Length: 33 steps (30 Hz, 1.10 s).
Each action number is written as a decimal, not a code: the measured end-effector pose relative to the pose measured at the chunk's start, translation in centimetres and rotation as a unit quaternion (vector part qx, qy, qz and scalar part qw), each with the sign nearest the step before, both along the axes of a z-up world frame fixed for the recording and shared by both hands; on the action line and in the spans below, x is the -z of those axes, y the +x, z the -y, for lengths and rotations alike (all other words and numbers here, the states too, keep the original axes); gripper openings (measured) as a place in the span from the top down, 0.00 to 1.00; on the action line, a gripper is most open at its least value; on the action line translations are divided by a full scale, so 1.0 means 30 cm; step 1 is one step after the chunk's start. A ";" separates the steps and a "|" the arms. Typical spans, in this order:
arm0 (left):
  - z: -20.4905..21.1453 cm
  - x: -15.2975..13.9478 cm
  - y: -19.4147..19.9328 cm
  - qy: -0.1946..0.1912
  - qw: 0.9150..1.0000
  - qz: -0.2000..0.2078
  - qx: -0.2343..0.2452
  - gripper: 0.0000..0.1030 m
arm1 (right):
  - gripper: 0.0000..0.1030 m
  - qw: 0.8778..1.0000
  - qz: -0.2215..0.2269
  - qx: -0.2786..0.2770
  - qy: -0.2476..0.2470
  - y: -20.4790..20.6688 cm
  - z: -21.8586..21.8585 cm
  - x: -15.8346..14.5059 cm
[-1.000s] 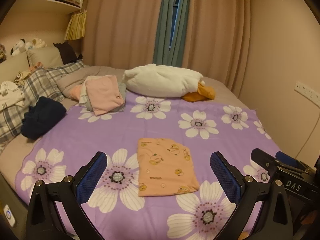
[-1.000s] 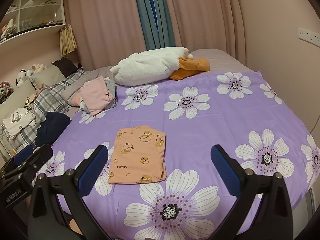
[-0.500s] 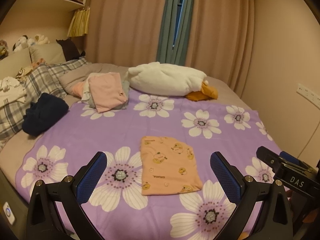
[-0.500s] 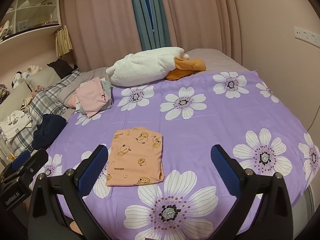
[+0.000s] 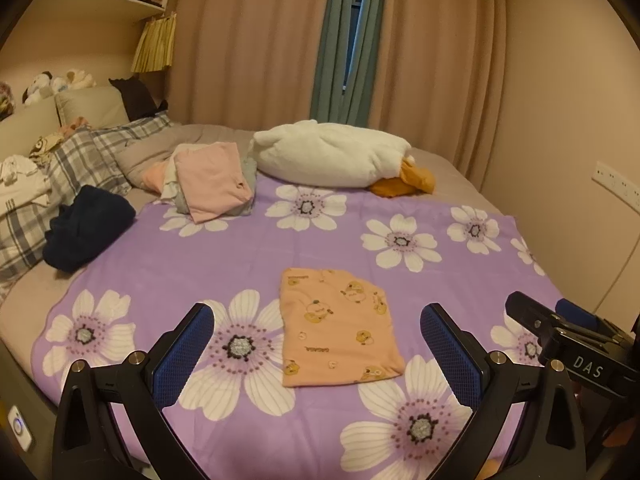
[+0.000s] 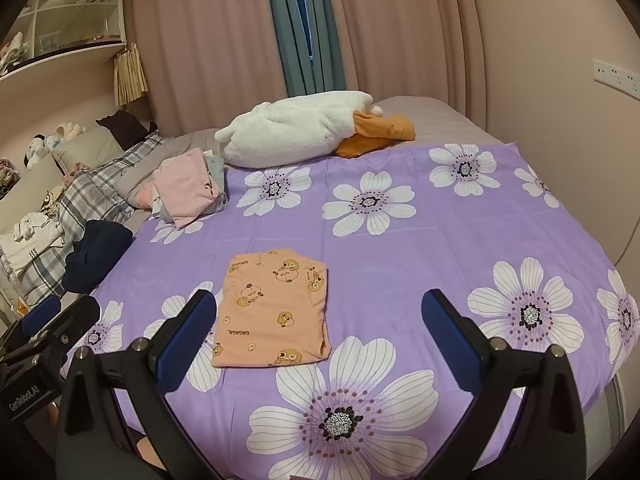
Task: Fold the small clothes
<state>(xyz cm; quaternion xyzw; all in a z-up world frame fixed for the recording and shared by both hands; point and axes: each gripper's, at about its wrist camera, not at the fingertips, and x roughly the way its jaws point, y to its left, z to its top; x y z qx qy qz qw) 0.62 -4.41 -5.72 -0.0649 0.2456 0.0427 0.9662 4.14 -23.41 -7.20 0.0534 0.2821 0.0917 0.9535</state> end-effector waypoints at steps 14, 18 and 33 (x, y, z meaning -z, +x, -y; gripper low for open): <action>0.026 0.012 0.015 0.009 1.000 -0.008 0.011 0.01 | 0.00 1.000 -0.008 0.004 -0.005 0.018 -0.003 0.015; 0.026 0.019 0.019 0.009 1.000 -0.013 0.008 0.01 | 0.00 1.000 -0.012 0.004 -0.007 0.024 -0.002 0.024; 0.037 0.020 0.023 0.011 1.000 -0.019 0.011 0.01 | 0.00 1.000 -0.014 0.006 -0.015 0.029 0.000 0.028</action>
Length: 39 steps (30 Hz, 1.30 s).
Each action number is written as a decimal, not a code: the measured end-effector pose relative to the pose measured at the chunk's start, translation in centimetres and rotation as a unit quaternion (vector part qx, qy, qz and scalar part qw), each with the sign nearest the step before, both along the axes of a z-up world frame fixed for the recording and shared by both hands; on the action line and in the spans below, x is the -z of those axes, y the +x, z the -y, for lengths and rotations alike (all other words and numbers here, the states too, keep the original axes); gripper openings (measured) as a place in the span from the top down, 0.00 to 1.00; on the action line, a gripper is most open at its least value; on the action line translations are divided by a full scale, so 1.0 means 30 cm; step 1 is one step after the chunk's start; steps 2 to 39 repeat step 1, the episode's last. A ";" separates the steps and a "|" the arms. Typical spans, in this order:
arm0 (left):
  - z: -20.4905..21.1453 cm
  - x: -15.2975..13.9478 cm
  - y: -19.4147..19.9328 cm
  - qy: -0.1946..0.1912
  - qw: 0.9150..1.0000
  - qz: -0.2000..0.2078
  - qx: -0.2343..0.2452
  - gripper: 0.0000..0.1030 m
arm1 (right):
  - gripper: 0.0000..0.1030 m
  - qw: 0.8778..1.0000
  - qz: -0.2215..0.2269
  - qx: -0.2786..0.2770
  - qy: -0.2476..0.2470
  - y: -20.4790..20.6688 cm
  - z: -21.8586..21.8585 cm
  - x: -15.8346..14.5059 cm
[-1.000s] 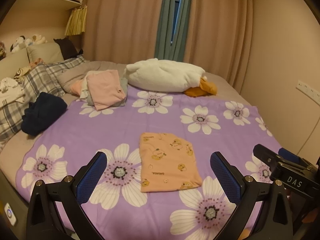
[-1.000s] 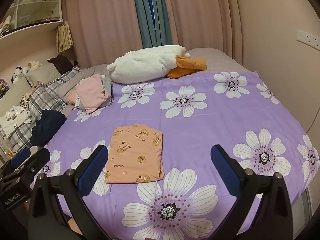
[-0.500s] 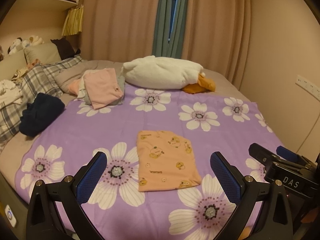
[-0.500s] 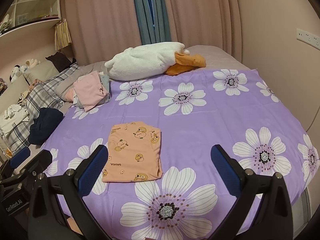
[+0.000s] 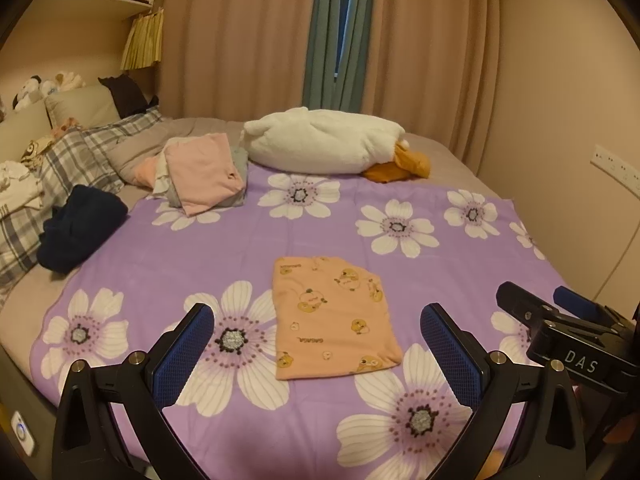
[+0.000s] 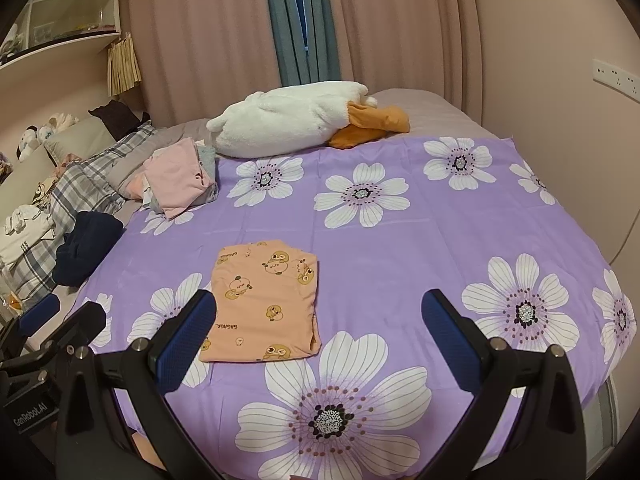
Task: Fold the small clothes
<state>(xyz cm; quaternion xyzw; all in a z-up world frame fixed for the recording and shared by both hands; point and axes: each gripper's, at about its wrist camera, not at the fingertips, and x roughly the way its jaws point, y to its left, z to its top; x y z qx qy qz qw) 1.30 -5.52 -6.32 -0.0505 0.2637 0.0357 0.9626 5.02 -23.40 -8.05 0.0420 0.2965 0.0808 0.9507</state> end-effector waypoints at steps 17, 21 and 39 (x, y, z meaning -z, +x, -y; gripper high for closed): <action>0.000 0.000 0.000 -0.001 1.000 0.000 0.000 0.01 | 0.00 1.000 0.000 0.000 -0.001 -0.001 -0.002 0.000; 0.000 0.000 0.000 -0.001 1.000 0.000 0.000 0.01 | 0.00 1.000 0.000 0.000 -0.001 -0.001 -0.002 0.000; 0.000 0.000 0.000 -0.001 1.000 0.000 0.000 0.01 | 0.00 1.000 0.000 0.000 -0.001 -0.001 -0.002 0.000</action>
